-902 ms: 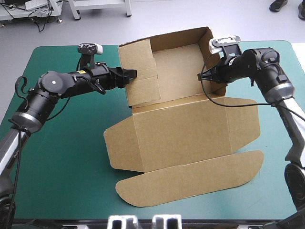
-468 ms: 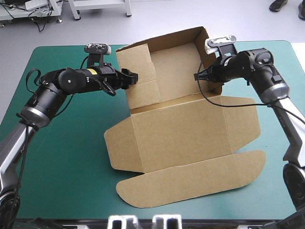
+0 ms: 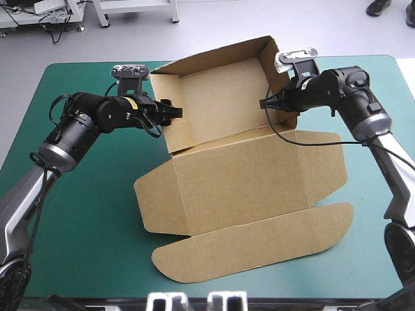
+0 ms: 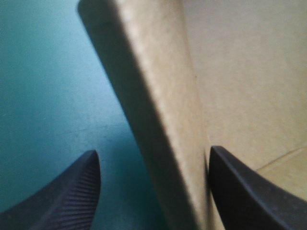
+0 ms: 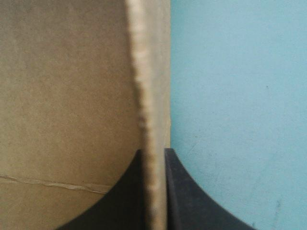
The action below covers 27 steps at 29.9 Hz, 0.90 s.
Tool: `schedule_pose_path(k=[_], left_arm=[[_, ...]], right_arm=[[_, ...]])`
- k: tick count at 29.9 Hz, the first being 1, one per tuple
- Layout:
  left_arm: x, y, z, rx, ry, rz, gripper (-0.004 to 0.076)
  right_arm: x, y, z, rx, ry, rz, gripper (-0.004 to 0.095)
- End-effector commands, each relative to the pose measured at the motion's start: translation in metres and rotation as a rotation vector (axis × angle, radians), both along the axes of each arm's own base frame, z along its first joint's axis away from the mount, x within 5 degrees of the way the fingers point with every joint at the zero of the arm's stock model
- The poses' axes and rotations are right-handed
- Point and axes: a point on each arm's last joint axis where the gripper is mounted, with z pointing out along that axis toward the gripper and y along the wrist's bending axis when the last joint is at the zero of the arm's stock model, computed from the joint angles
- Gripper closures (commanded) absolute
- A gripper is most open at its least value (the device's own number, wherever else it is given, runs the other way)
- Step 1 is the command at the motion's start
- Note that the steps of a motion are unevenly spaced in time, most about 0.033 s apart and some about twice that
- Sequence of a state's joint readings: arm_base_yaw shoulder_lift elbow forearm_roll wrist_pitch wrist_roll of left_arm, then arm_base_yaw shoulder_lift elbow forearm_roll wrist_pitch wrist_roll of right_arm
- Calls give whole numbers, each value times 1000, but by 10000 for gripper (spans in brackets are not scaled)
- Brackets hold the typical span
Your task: Fold the box
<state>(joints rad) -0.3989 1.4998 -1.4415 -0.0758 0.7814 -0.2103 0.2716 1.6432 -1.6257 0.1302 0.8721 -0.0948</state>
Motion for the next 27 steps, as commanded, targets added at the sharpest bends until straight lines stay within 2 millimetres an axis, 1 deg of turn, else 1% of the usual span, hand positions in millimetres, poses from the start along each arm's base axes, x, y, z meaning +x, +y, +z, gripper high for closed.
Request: schedule_pose_path(k=[1, 4, 6, 7, 9, 11, 14, 19, 22, 27], left_arm=[[-6, 5, 26, -27, -84, 56, 258], [-7, 0, 27, -109, -67, 47, 272], [-7, -4, 28, -134, -80, 30, 332], [-8, -6, 29, -140, -86, 26, 397], [-8, -9, 30, -145, -102, 14, 575], [-8, -12, 29, -124, -111, -9, 731], [-7, -12, 23, -87, -79, -26, 728], [3, -15, -3, 31, 59, -49, 729], [9, -20, -20, 91, 149, -80, 729], [18, -26, -37, 150, 247, -110, 729]], right_arm=[[-9, 0, 32, 86, -132, -8, 927], [-9, 1, 33, 93, -130, -5, 927], [-9, 1, 32, 92, -121, 0, 927], [-10, 1, 31, 88, -112, 2, 927], [-9, 1, 27, 76, -81, 5, 927], [-8, 2, 21, 62, -47, 9, 927], [-5, 3, 13, 49, -2, 13, 926], [-6, 0, -3, -21, 117, 11, 926], [-5, -3, -13, -71, 185, -3, 926], [-4, -1, -31, -145, 303, -1, 925]])
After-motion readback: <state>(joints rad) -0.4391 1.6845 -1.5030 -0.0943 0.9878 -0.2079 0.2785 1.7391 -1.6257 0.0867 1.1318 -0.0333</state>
